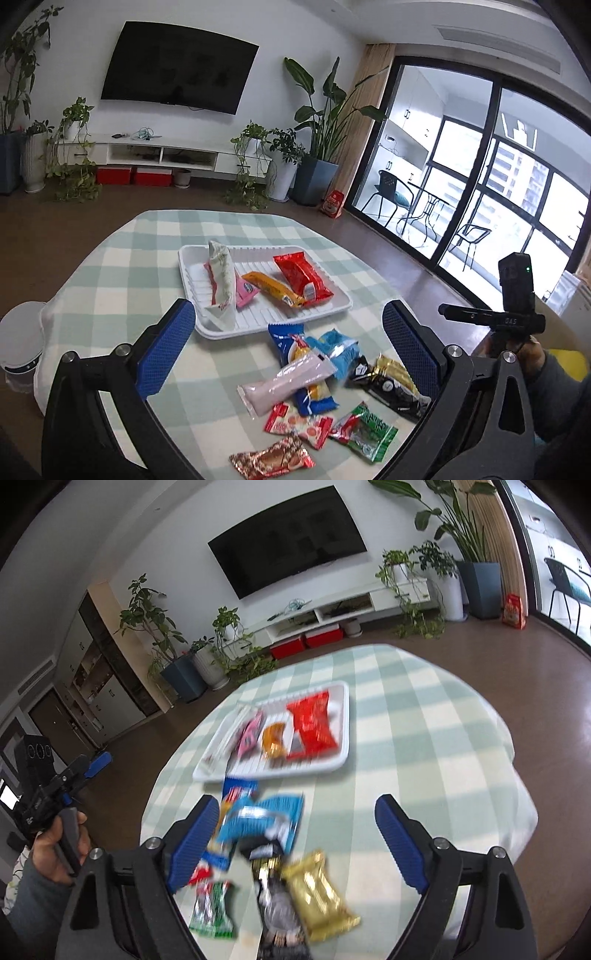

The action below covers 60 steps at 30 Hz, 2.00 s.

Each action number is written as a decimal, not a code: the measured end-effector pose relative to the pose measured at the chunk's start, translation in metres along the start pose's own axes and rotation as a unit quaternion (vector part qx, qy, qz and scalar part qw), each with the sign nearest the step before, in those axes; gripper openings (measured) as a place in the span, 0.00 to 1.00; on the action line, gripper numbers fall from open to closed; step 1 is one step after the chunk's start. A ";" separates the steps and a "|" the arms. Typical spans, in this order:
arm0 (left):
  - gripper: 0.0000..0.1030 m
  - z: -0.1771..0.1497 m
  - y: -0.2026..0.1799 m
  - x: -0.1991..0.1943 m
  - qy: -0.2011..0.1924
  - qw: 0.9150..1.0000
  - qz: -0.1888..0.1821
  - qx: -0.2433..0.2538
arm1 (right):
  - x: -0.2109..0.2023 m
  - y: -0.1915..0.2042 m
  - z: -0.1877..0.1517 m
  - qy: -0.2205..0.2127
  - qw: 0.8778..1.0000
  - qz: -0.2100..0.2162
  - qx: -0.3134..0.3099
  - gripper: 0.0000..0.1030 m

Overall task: Organize snacks
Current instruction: 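Lift both tools away from the tray back over the snack pile, then grasp the red-patterned candy with the left tool while the right tool grasps the green packet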

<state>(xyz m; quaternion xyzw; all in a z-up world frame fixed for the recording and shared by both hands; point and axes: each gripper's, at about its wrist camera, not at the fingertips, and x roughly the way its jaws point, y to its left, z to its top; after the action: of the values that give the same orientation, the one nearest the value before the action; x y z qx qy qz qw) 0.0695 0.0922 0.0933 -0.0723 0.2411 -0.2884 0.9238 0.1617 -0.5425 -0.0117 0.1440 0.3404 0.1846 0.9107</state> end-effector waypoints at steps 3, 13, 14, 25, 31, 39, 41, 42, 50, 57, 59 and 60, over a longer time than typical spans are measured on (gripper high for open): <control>1.00 -0.023 -0.012 -0.015 0.004 1.000 -0.001 0.029 | -0.006 0.005 -0.023 0.012 1.000 0.001 -0.005 0.87; 1.00 -0.055 -0.027 -0.007 0.133 0.984 0.030 0.112 | 0.002 0.027 -0.076 0.076 0.996 0.047 0.004 0.87; 1.00 -0.057 -0.029 -0.003 0.139 0.982 0.027 0.127 | 0.003 0.028 -0.078 0.079 0.996 0.050 0.005 0.87; 1.00 -0.099 -0.047 0.055 0.295 0.915 -0.056 0.269 | 0.006 0.044 -0.096 0.104 0.993 0.041 -0.027 0.87; 0.99 -0.104 -0.037 0.088 0.366 0.878 -0.095 0.294 | 0.010 0.045 -0.098 0.111 0.992 0.046 -0.028 0.87; 0.67 -0.111 -0.026 0.122 0.418 0.848 -0.099 0.311 | 0.010 0.042 -0.098 0.111 0.993 0.043 -0.025 0.87; 0.67 -0.117 -0.024 0.124 0.423 0.844 -0.095 0.316 | 0.010 0.041 -0.097 0.111 0.993 0.043 -0.023 0.87; 0.67 -0.119 -0.023 0.125 0.423 0.844 -0.094 0.316 | 0.010 0.040 -0.097 0.110 0.993 0.043 -0.023 0.87; 0.46 -0.127 -0.020 0.127 0.437 0.836 -0.086 0.320 | 0.015 0.042 -0.099 0.119 0.991 0.045 -0.026 0.87; 0.30 -0.127 -0.023 0.128 0.431 0.839 -0.079 0.323 | 0.015 0.043 -0.099 0.119 0.992 0.044 -0.027 0.86; 0.28 -0.128 -0.025 0.125 0.426 0.841 -0.071 0.326 | 0.015 0.043 -0.099 0.119 0.992 0.043 -0.027 0.86; 0.28 -0.128 -0.025 0.124 0.423 0.842 -0.068 0.327 | 0.015 0.043 -0.099 0.120 0.991 0.044 -0.028 0.86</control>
<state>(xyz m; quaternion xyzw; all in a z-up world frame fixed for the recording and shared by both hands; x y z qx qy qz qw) 0.0832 0.0020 -0.0618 0.3466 0.4950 -0.4155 0.6798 0.0958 -0.4840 -0.0753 0.1102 0.4351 0.2497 0.8580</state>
